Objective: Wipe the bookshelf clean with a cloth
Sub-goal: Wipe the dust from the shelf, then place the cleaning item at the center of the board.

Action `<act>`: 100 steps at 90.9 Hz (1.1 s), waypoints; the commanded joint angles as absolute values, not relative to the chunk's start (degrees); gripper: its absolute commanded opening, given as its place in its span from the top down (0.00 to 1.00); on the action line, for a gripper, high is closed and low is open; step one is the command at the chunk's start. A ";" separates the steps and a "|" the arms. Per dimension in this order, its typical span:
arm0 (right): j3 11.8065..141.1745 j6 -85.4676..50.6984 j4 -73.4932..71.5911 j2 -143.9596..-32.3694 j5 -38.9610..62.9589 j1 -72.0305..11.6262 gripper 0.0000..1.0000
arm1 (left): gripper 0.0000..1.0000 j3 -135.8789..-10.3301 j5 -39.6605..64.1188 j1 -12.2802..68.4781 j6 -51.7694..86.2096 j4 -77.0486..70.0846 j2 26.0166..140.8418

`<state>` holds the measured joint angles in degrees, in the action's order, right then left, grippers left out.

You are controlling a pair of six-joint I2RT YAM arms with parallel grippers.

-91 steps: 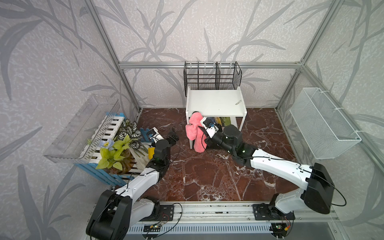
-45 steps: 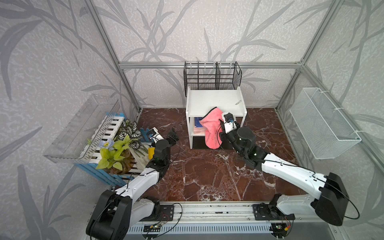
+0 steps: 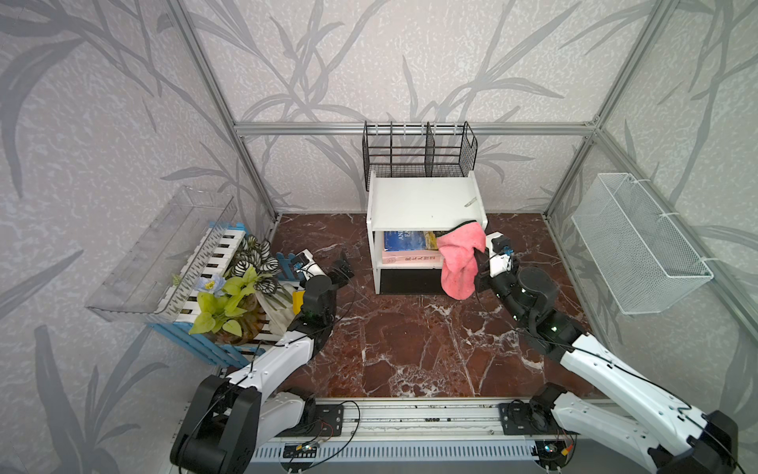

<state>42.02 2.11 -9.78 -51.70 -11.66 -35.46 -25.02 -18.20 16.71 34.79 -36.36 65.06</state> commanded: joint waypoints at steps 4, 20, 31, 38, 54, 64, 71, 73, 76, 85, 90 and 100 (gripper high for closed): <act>40.17 2.43 -3.29 -47.92 0.39 -35.16 1.00 | 0.00 -24.05 -14.21 16.44 30.01 -41.24 64.44; 35.30 -1.62 -5.89 -44.29 0.25 -35.17 1.00 | 0.00 -23.20 -13.50 16.44 26.30 -42.58 64.13; 32.10 -7.52 -6.54 -41.90 -2.55 -35.16 1.00 | 0.00 -22.85 -16.85 16.39 27.08 -41.72 63.36; 27.38 -11.74 -8.78 -38.17 -8.48 -35.16 1.00 | 0.00 -22.90 -19.46 16.35 27.88 -40.39 63.33; 20.49 -17.98 -8.71 -27.77 -27.01 -34.58 1.00 | 0.00 -22.33 -23.03 16.13 30.14 -39.22 63.41; 20.22 -20.41 -2.85 -25.76 -35.53 -33.23 1.00 | 0.00 -22.48 -25.90 15.91 31.97 -37.47 63.66; 20.79 -21.51 0.02 -27.30 -36.29 -30.55 1.00 | 0.00 -22.59 -28.02 15.74 33.03 -36.29 64.00; 21.11 -22.01 0.45 -28.23 -35.40 -29.04 1.00 | 0.00 -22.63 -28.56 15.69 33.29 -35.92 64.12; 21.47 -22.67 0.77 -29.66 -33.79 -26.83 1.00 | 0.00 -22.67 -29.17 15.53 33.45 -35.79 64.34; 22.78 -24.67 -0.45 -35.44 -27.42 -20.31 1.00 | 0.00 -22.91 -29.12 15.18 32.54 -35.77 65.34; 23.46 -24.81 -1.92 -39.15 -25.75 -17.00 1.00 | 0.00 -23.30 -29.05 14.98 30.98 -35.98 66.24; 24.12 -22.53 -7.30 -45.74 -24.43 -13.40 1.00 | 0.00 -25.08 -29.91 14.15 24.58 -36.26 69.44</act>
